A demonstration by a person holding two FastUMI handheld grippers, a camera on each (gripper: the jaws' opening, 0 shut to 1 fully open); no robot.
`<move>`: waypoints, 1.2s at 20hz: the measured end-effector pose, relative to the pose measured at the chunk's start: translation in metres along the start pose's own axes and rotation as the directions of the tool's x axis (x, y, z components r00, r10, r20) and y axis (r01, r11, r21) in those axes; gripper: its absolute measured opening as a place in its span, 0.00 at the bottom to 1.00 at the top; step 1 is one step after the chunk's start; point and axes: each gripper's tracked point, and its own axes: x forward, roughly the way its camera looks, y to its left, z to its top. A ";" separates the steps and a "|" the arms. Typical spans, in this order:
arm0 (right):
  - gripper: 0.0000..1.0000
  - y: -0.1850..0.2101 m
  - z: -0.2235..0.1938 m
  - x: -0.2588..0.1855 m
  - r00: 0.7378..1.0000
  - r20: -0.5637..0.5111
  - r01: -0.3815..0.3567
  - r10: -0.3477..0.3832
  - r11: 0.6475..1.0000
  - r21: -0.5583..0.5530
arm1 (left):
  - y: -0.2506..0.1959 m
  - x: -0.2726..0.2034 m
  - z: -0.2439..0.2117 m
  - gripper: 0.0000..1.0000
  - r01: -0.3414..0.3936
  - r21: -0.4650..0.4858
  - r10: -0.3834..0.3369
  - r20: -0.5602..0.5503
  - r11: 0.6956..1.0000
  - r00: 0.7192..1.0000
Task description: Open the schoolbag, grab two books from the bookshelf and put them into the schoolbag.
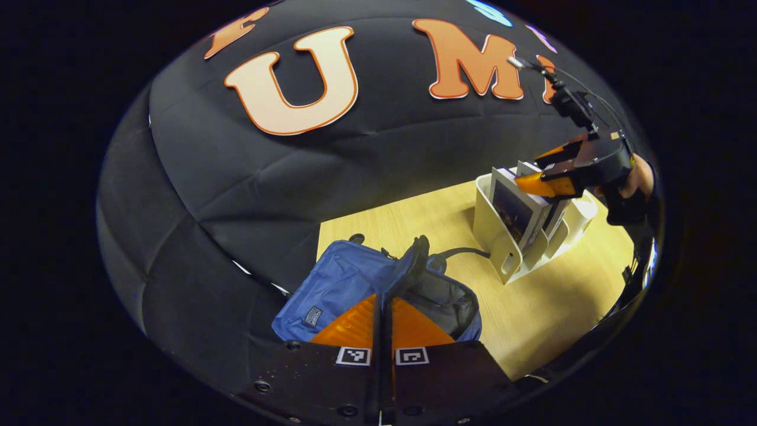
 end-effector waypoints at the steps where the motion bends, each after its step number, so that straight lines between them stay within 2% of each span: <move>1: 0.96 0.000 -0.002 0.008 0.999 -0.039 0.009 -0.009 1.000 0.005 | 0.002 0.001 0.004 0.01 0.014 -0.002 -0.014 0.000 1.000 1.000; 4: 0.93 0.004 -0.011 0.027 0.988 -0.154 0.022 -0.018 0.999 0.028 | 0.007 0.003 0.010 0.01 0.042 0.039 -0.042 0.008 0.998 0.999; 5: 0.89 0.005 -0.015 0.033 0.981 -0.195 0.024 -0.018 0.999 0.029 | 0.006 0.005 0.013 0.01 0.057 0.041 -0.058 0.014 0.997 0.998; 8: 0.85 0.005 -0.032 0.048 0.949 -0.315 0.037 -0.027 0.999 0.026 | 0.003 0.010 0.016 0.01 0.093 0.035 -0.095 0.032 0.995 0.995; 9: 0.80 0.005 -0.037 0.053 0.936 -0.351 0.039 -0.024 0.999 0.036 | 0.003 0.012 0.017 0.01 0.104 0.029 -0.105 0.041 0.994 0.994; 10: 0.67 0.005 -0.047 0.056 0.916 -0.401 0.047 -0.027 0.998 0.041 | 0.004 0.013 0.017 0.01 0.113 0.023 -0.114 0.048 0.993 0.992; 11: 0.70 0.002 -0.054 0.061 0.901 -0.432 0.061 -0.040 0.998 0.034 | 0.005 0.015 0.017 0.01 0.119 0.020 -0.120 0.056 0.993 0.991; 12: 0.67 -0.003 -0.060 0.064 0.887 -0.459 0.075 -0.053 0.997 0.030 | 0.006 0.016 0.017 0.01 0.127 0.017 -0.128 0.063 0.992 0.990; 13: 0.49 -0.002 -0.063 0.065 0.874 -0.484 0.081 -0.050 0.996 0.043 | 0.007 0.017 0.016 0.01 0.132 0.015 -0.133 0.067 0.991 0.989; 14: 0.54 0.001 -0.067 0.067 0.861 -0.508 0.079 -0.035 0.995 0.065 | 0.008 0.018 0.017 0.01 0.139 0.011 -0.139 0.070 0.990 0.988; 15: 0.43 0.004 -0.068 0.069 0.854 -0.519 0.080 -0.025 0.993 0.084 | 0.008 0.019 0.016 0.00 0.148 0.008 -0.148 0.072 0.989 0.986; 16: 0.50 0.005 -0.072 0.072 0.845 -0.535 0.079 -0.017 0.993 0.092 | 0.006 0.020 0.016 0.01 0.157 0.003 -0.157 0.071 0.988 0.985; 17: 0.45 0.006 -0.073 0.070 0.836 -0.548 0.082 -0.015 0.992 0.099 | 0.006 0.022 0.014 0.01 0.164 0.002 -0.164 0.067 0.986 0.984; 21: 0.41 0.009 -0.071 0.059 0.825 -0.565 0.066 0.017 0.990 0.126 | 0.005 0.026 0.017 0.01 0.181 0.005 -0.181 0.071 0.984 0.981; 22: 0.48 0.005 -0.071 0.054 0.826 -0.564 0.062 0.013 0.991 0.115 | 0.005 0.026 0.016 0.01 0.183 0.003 -0.183 0.068 0.983 0.981; 23: 0.40 0.003 -0.068 0.048 0.829 -0.559 0.054 0.021 0.992 0.118 | 0.006 0.027 0.016 0.01 0.184 0.003 -0.184 0.067 0.983 0.981; 24: 0.39 0.001 -0.066 0.040 0.833 -0.551 0.045 0.037 0.990 0.133 | 0.004 0.028 0.017 0.01 0.188 0.000 -0.188 0.062 0.982 0.980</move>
